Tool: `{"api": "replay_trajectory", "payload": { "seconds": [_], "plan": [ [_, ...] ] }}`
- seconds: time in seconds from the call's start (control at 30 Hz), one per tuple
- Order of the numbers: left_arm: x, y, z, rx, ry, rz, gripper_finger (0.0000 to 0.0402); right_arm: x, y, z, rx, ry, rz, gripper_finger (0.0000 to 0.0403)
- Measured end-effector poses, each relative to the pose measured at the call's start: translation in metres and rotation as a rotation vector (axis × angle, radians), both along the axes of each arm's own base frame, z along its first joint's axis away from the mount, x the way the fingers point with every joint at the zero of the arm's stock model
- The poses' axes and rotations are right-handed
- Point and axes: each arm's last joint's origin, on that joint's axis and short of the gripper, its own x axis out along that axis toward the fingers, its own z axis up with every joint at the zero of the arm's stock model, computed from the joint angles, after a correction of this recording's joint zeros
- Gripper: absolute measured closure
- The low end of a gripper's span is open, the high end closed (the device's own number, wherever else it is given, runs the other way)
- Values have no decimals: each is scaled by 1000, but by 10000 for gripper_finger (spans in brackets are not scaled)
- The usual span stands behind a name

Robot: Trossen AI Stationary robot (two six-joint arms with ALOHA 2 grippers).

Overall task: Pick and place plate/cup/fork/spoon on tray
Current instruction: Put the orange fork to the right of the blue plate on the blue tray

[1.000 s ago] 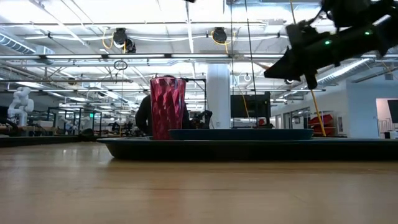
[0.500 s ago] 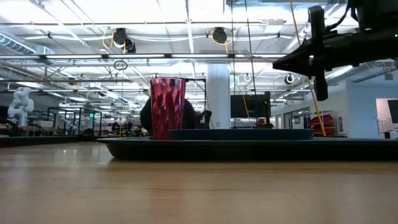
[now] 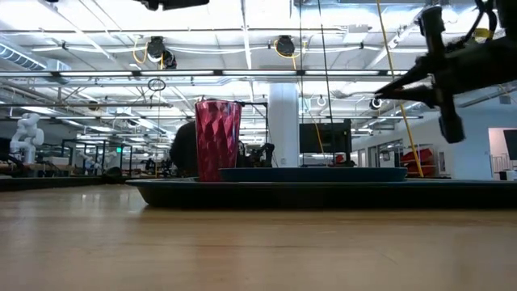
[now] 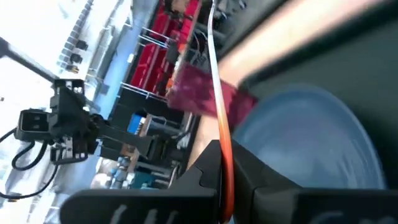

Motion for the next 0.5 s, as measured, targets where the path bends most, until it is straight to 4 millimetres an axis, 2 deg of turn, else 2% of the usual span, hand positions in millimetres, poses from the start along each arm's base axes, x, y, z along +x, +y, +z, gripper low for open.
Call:
{"api": "replay_trajectory", "payload": {
  "seconds": [0.17,0.37,0.5],
  "plan": [
    [-1,1,-1,16,-19,18,346,-4,15,-7,120,12,24,403],
    [-2,3,5,72,-64,36,346,2,32,-3,127,75,87,403],
    [-4,12,10,69,-115,79,346,7,46,1,166,112,94,403]
  ]
}}
